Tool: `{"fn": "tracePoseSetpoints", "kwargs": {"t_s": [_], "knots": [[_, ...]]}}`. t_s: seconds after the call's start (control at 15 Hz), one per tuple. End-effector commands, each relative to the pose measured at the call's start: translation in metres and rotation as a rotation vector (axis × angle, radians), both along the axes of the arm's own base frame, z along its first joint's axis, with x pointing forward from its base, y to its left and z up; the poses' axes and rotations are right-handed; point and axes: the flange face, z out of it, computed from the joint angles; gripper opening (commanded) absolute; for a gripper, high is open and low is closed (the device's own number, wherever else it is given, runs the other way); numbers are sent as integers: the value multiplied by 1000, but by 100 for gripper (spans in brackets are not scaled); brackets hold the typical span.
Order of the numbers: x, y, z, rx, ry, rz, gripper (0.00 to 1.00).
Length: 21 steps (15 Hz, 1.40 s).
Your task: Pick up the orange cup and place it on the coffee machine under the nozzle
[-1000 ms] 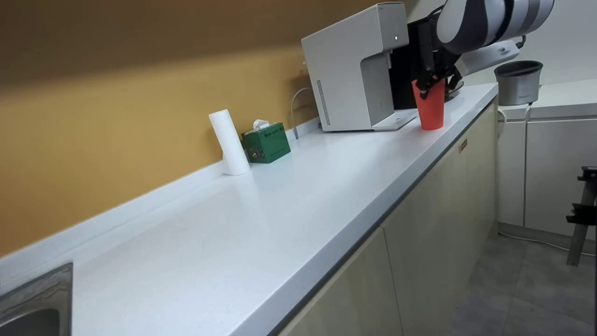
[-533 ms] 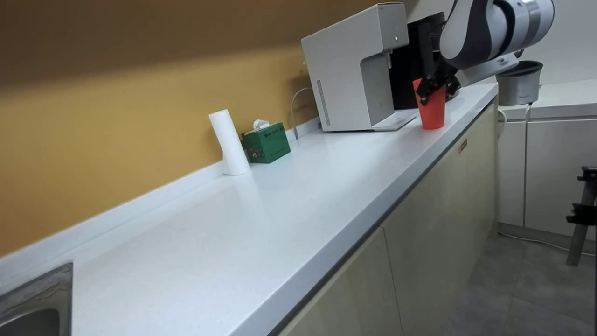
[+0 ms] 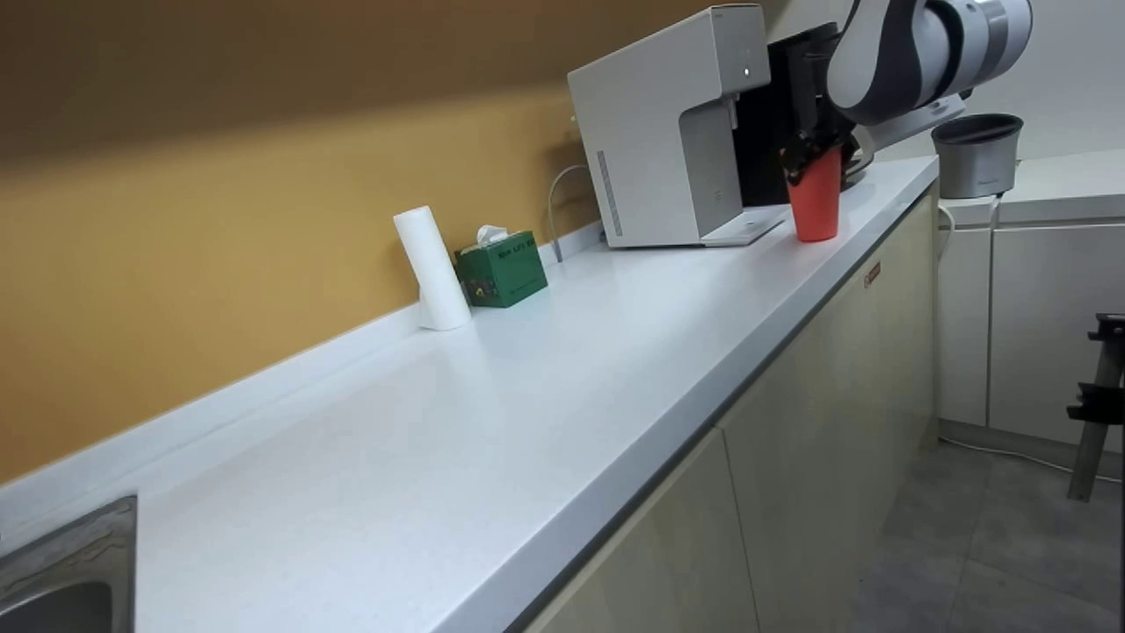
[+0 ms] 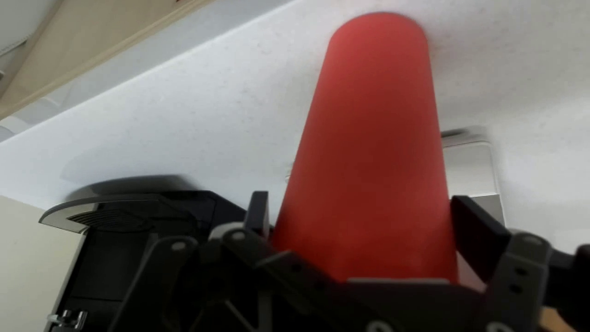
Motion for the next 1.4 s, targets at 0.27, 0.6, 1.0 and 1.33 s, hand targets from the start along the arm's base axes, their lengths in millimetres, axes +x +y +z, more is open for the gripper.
{"fn": "tracePoseSetpoints", "kwargs": {"t_s": [0.27, 0.6, 1.0, 1.33], "knots": [[10, -3, 11, -7, -30, 23, 54], [12, -9, 31, -75, -33, 58, 51], [30, -23, 43, -133, 5, 101, 51], [41, -15, 48, -133, 11, 128, 76]]}}
